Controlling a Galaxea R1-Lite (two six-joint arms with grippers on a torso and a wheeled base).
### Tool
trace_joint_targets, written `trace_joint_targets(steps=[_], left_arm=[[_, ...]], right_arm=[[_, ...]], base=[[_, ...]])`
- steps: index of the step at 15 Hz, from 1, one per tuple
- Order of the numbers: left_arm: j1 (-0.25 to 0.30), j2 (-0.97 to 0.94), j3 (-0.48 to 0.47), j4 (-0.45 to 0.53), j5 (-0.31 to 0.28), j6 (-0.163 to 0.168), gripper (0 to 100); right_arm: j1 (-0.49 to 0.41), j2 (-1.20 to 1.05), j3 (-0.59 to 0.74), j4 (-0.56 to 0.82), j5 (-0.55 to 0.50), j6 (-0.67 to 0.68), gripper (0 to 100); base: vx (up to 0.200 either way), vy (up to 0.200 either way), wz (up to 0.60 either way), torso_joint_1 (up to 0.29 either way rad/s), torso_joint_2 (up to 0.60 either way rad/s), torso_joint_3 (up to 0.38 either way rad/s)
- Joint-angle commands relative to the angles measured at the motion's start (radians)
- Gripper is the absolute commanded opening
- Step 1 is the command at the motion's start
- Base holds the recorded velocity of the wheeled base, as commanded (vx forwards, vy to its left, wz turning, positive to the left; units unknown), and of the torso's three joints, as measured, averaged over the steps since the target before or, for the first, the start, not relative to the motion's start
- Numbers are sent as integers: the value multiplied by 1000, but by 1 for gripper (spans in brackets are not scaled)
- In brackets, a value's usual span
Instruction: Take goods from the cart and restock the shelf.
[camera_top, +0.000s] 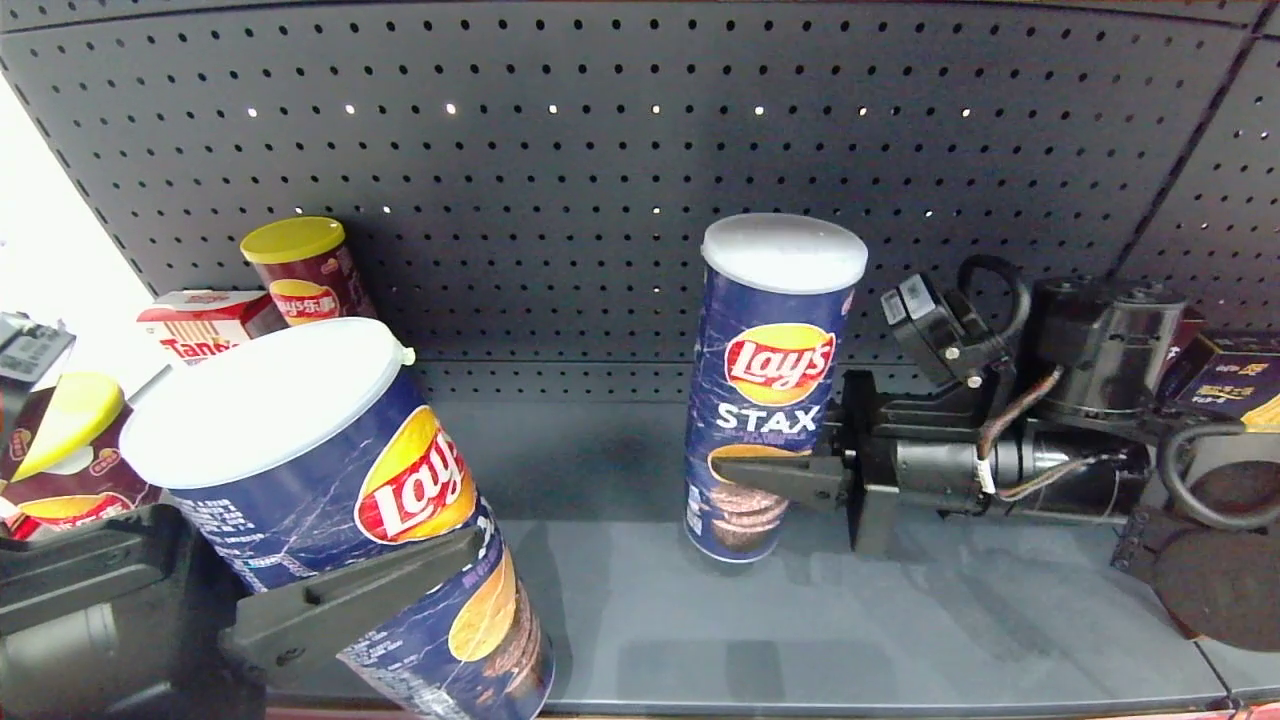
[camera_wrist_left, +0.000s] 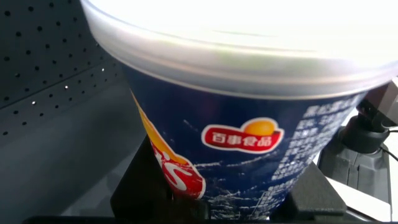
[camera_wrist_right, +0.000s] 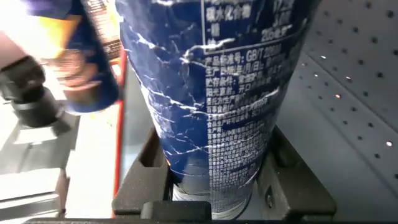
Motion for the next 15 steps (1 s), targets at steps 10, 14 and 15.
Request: trace_joint_targets(steps=[10,14,15], left_arm=[[0,3,4,3,1,0,0],[0,3,5,3,0,0,0],[0,3,5,3,0,0,0]], right_arm=[[52,-14,267,-195,-53,0,0],[54,15,284,-206,-53,-8,0],[55,17,287,-209,-53,-8,0]], base=[[0,0,0,0,0,0],[0,0,0,0,0,0],[0,0,0,0,0,0]])
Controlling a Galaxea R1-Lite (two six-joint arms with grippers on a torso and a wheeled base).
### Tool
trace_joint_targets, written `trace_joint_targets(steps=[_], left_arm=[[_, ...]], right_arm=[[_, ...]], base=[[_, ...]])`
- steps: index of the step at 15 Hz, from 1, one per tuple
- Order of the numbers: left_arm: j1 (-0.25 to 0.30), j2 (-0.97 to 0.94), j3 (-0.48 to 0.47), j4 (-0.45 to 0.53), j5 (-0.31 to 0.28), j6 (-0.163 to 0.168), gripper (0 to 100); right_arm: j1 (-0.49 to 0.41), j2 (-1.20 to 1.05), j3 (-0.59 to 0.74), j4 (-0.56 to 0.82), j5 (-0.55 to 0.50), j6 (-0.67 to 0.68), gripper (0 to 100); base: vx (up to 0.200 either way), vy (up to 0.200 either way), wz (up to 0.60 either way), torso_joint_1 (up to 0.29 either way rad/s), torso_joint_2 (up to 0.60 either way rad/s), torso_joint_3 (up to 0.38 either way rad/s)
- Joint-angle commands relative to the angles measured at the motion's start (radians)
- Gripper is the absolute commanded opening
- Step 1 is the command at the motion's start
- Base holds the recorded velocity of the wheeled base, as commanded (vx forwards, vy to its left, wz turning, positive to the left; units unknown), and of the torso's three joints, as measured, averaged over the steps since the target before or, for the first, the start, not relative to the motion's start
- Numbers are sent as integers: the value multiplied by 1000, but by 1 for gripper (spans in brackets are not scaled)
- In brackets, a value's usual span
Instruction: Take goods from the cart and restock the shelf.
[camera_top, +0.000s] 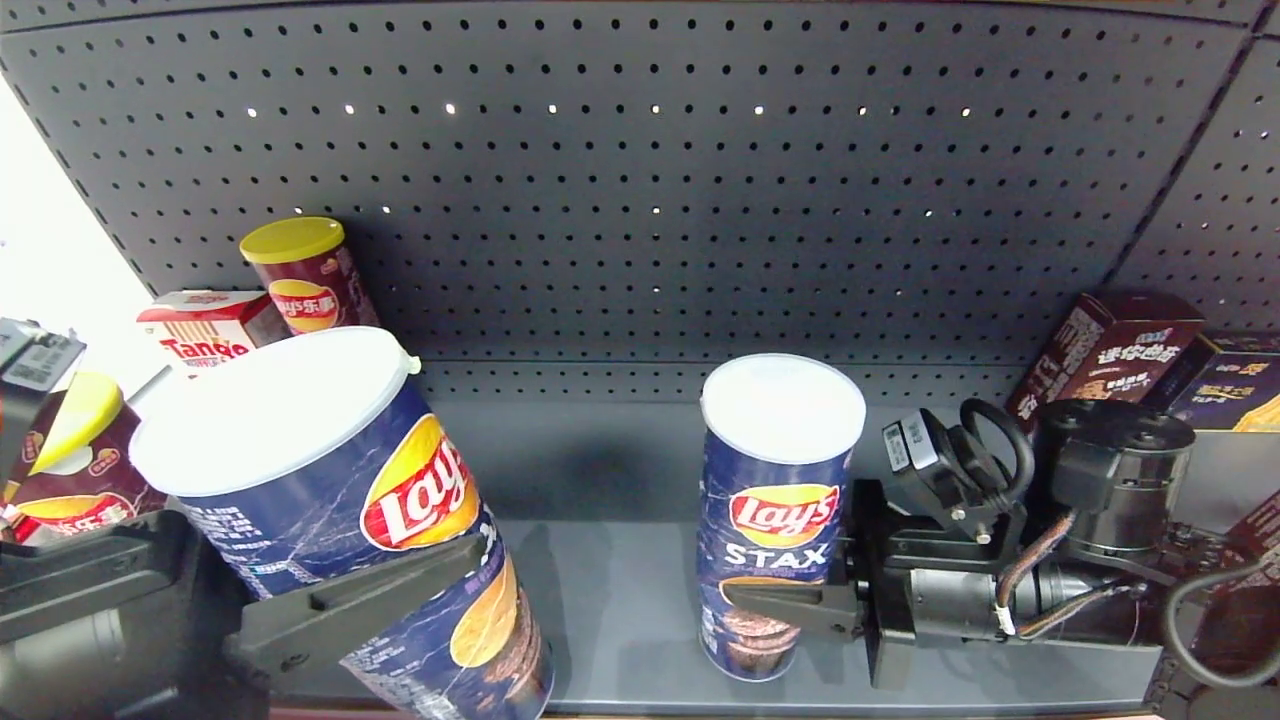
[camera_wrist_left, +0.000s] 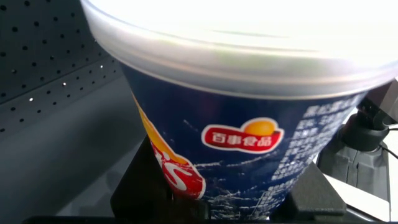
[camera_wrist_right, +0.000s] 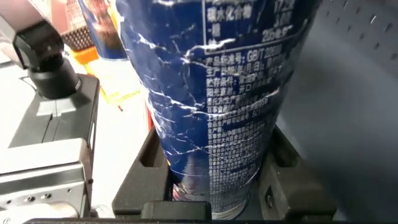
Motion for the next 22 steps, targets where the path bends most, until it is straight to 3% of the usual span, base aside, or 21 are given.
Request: trace_joint_targets(steps=[1,8,9,22], left_arm=[[0,2,0,0,0,0,0],[0,2,2,1,0,0,0],[0,2,2,1,0,0,0],[0,-3,11,-2,0,0,0]], right_arm=[[7,26,12,-7,1,-2,0],[13,48,40,-30,-1,-5,0],[15,48,42,-32,-2,-6,100],[-28,-251,183,-30,-42,-6,100]], base=[[0,0,0,0,0,0],[0,0,0,0,0,0],[0,0,0,0,0,0],[0,0,0,0,0,0]])
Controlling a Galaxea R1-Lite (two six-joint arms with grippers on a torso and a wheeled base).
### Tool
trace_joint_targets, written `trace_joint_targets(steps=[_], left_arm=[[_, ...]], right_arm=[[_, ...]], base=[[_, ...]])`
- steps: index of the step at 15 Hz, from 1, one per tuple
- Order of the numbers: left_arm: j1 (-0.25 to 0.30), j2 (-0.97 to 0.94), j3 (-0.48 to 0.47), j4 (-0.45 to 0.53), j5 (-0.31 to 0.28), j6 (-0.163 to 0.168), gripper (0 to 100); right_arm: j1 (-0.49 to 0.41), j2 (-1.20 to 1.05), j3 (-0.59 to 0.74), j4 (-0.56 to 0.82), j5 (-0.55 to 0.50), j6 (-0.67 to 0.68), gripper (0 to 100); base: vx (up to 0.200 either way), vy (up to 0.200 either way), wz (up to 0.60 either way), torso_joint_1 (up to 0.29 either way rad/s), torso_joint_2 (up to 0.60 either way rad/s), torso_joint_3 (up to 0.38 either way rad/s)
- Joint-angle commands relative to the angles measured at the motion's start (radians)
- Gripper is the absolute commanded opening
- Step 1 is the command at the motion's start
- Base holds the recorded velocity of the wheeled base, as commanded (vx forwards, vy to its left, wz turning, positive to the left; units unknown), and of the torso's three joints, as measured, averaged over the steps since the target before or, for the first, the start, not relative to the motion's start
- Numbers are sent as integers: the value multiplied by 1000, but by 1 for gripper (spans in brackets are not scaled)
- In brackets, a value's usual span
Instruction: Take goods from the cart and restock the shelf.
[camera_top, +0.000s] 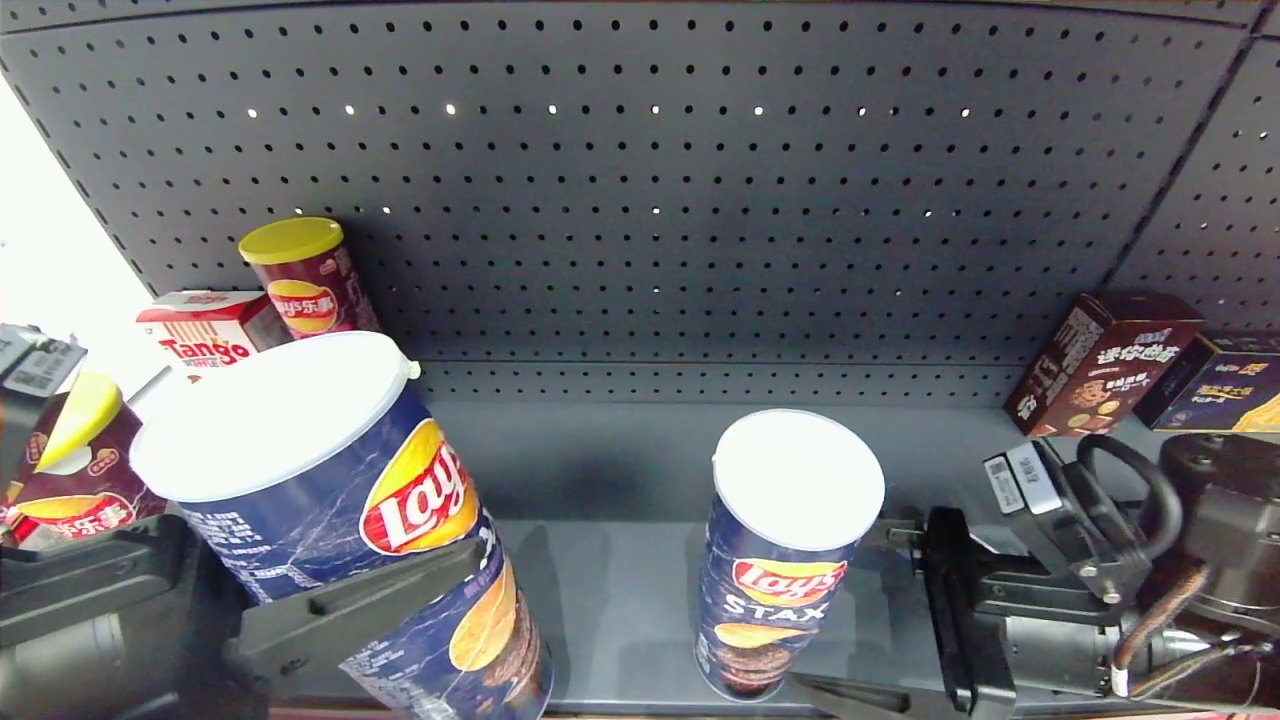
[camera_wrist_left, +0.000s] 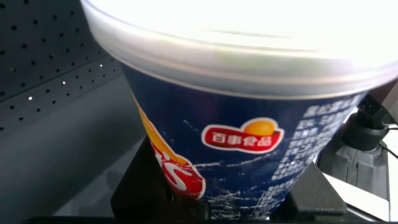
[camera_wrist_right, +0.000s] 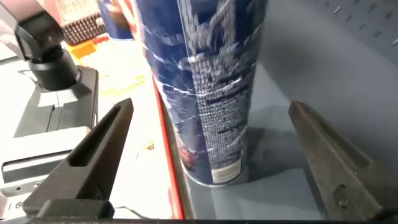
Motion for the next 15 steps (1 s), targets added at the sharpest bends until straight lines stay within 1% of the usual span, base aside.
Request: trace_joint_targets(steps=[1,3,5,7,8,9,10,12,13,14,15], left_arm=[[1,-1,5,-2,0,0,0],[-1,-2,5,-3,0,0,0],[-1,-2,5,-3,0,0,0],[-1,-2,7,-3,0,0,0],[-1,-2,7,-3,0,0,0],[-1,-2,7,-3,0,0,0],[-1,-2,8,-3,-3,0,0],[-1,-2,8,-3,-3,0,0],[-1,-2,7,-3,-3,1,0],[-1,-2,7,-3,-3,1,0],[-1,1,7,-3,-3,1,0]], right_arm=[[-1,-150,20,11,-28,2,100],[-1,-233,20,15,-62,4,100],[-8,-288,20,17,-117,5,100],[-9,-380,28,32,-253,8,100],[-9,-399,29,45,-282,8,100],[-8,-454,31,89,-368,7,100],[-6,-525,38,157,-491,5,100],[-6,-614,69,222,-608,5,100],[-6,-722,130,278,-669,5,100],[-6,-722,130,278,-669,5,100],[-8,-876,236,361,-697,7,100]], base=[[0,0,0,0,0,0],[0,0,0,0,0,0],[0,0,0,0,0,0],[0,0,0,0,0,0],[0,0,0,0,0,0],[0,0,0,0,0,0],[0,0,0,0,0,0],[0,0,0,0,0,0],[0,0,0,0,0,0],[0,0,0,0,0,0],[0,0,0,0,0,0]])
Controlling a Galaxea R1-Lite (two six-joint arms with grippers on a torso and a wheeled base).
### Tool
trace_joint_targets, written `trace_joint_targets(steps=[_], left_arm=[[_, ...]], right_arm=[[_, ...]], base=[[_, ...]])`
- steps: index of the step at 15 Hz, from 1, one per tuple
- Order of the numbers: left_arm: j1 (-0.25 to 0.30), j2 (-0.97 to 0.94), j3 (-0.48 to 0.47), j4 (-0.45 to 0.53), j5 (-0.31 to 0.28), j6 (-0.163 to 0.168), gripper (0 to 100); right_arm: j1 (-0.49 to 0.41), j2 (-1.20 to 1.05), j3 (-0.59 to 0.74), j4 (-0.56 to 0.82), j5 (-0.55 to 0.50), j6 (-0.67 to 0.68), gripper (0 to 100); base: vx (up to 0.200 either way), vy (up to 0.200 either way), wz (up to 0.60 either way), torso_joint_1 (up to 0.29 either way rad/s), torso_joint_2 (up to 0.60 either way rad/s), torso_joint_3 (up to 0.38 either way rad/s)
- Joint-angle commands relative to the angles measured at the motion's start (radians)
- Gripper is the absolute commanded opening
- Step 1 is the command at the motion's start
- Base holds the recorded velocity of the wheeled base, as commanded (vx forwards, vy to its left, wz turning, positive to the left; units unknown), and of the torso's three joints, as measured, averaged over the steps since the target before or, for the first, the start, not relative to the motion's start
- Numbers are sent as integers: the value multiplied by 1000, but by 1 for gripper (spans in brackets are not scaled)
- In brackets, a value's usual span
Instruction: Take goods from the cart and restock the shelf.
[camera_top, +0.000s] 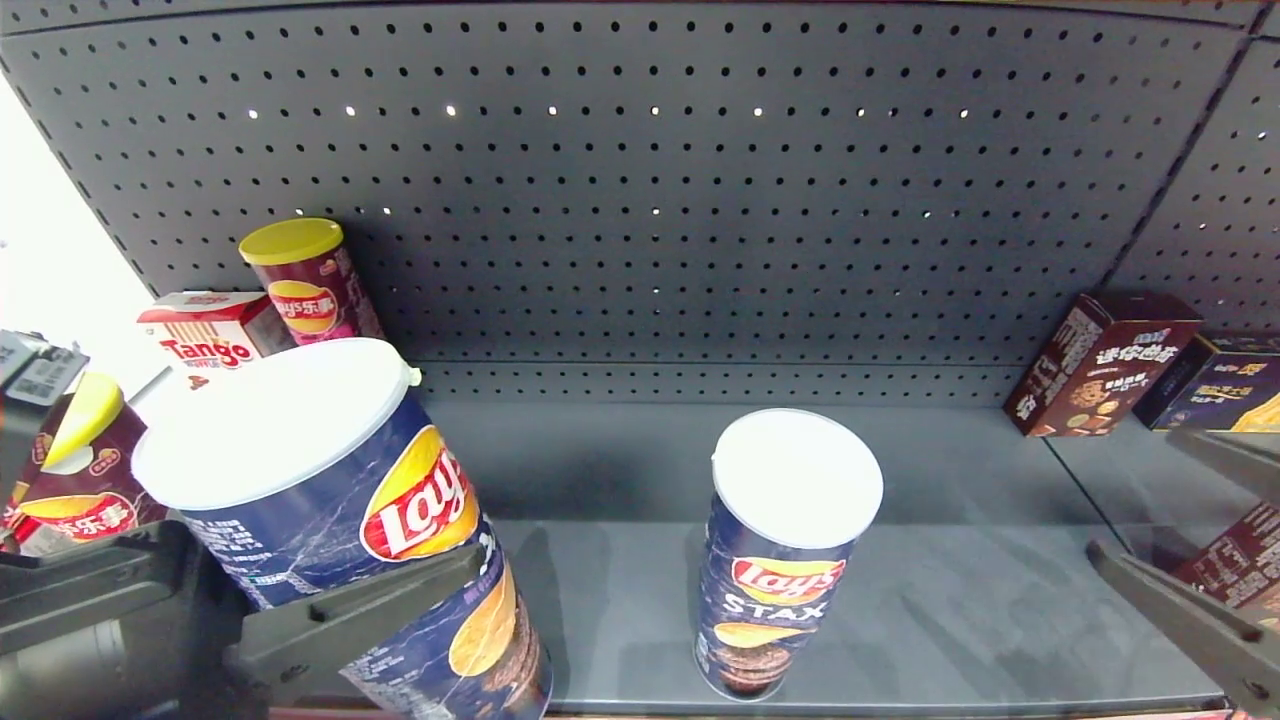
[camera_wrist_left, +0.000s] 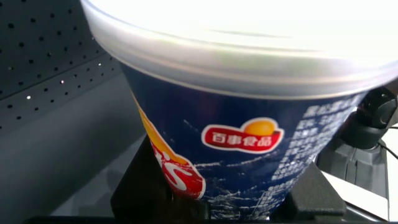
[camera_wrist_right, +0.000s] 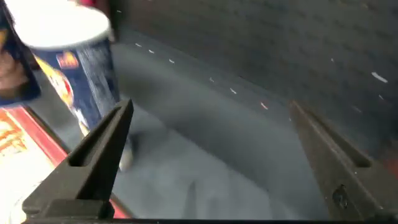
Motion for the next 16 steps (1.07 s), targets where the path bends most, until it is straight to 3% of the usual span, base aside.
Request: trace_joint_targets(steps=[1,3,7,8,9,16], left_arm=[[0,2,0,0,1,0,0],[-3,2,4,0,1,1,0],[-5,1,18,0,1,0,0],[-5,1,26,-2,1,1,0],[-5,1,30,-2,1,1,0],[-8,-1,52,-3,1,1,0]], right_arm=[[-1,-212,113,73,-38,1,100],[-1,-392,228,214,-41,17,100],[0,-594,263,462,-34,50,100],[0,-778,257,682,-27,56,100],[0,-858,222,778,-6,76,100],[79,-873,217,783,-4,114,100]], base=[[0,0,0,0,0,0],[0,0,0,0,0,0],[0,0,0,0,0,0],[0,0,0,0,0,0],[0,0,0,0,0,0],[0,0,0,0,0,0]])
